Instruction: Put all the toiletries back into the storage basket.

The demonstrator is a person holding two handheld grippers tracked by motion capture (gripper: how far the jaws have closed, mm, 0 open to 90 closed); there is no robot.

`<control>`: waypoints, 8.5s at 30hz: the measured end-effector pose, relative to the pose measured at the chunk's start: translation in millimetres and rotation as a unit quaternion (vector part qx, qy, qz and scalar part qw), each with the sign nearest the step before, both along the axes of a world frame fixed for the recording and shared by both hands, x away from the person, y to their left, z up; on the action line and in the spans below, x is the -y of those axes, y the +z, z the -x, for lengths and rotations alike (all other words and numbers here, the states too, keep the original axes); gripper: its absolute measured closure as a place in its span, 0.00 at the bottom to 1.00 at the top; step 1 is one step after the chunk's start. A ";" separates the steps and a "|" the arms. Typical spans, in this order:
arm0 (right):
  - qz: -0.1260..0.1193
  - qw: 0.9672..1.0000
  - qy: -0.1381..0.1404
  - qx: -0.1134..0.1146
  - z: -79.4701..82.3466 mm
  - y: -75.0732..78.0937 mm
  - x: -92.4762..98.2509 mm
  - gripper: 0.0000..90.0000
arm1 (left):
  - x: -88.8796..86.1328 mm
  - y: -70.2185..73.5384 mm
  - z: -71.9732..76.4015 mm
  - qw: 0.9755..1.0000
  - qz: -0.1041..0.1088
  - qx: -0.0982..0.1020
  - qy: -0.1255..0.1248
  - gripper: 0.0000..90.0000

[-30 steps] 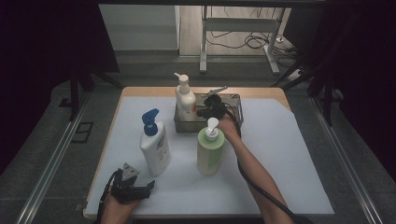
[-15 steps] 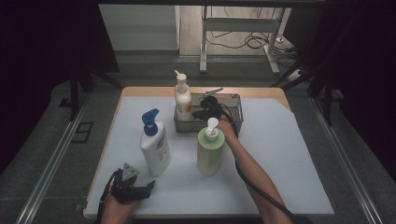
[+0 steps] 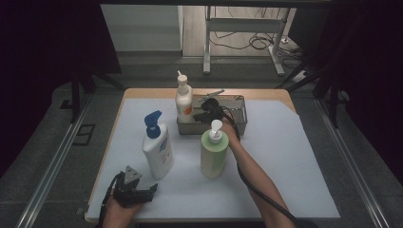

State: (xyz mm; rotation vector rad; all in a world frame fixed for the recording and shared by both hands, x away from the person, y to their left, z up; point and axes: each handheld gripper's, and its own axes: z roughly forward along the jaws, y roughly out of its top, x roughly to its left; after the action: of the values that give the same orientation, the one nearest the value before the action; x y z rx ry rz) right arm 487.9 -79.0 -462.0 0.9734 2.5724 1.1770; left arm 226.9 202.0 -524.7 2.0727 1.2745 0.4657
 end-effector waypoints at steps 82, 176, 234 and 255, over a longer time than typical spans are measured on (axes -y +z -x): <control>0.016 0.999 0.004 0.047 135.7 36.6 149.6 0.21 | -0.1 -0.5 0.9 1.000 -0.001 0.004 0.000 0.14; -0.009 0.996 0.018 0.086 141.1 84.4 71.7 0.14 | -0.4 -0.5 0.6 1.000 -0.001 0.004 -0.001 0.14; 0.004 0.991 -0.076 0.112 43.2 121.3 52.2 0.14 | -0.3 -0.4 0.5 1.000 0.000 0.003 0.000 0.14; 0.021 0.990 -0.088 0.105 21.7 93.5 40.1 0.14 | -0.3 -0.4 0.5 1.000 -0.001 0.003 0.000 0.14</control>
State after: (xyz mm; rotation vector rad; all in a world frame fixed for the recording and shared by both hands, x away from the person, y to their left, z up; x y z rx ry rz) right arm 466.2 -119.1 -368.5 0.9873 2.2879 1.1082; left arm 226.4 202.4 -525.1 2.0712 1.2709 0.4720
